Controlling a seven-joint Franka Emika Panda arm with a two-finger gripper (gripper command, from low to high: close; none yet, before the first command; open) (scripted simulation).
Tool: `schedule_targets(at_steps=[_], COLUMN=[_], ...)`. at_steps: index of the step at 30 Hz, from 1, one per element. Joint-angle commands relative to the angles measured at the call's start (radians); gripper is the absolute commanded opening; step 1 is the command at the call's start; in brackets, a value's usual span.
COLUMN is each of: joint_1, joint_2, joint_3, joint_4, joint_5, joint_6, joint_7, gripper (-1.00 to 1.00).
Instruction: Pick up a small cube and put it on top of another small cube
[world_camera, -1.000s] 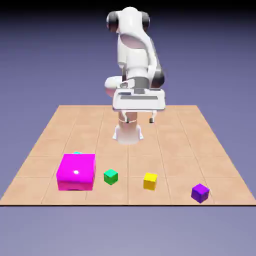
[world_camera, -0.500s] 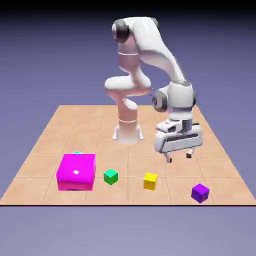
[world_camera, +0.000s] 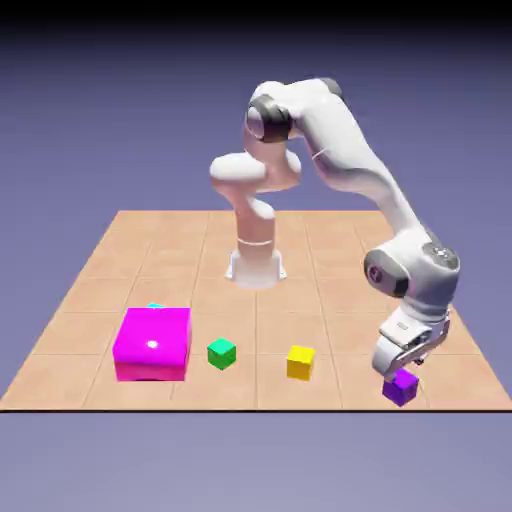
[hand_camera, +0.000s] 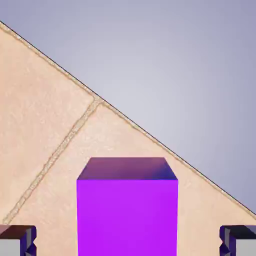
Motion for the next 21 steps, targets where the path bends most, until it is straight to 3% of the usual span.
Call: schedule_targets(at_steps=[1, 6, 21], joint_1=[0.000, -0.032, -0.059], joint_2=[0.000, -0.143, -0.617], joint_3=[0.000, 0.040, -0.245], joint_4=[0.000, -0.022, -0.566], joint_5=[0.000, 0.054, 0.247], joint_6=[0.000, -0.119, -0.007], joint_7=[0.000, -0.038, -0.338], gripper=[-1.00, -1.00, -1.00])
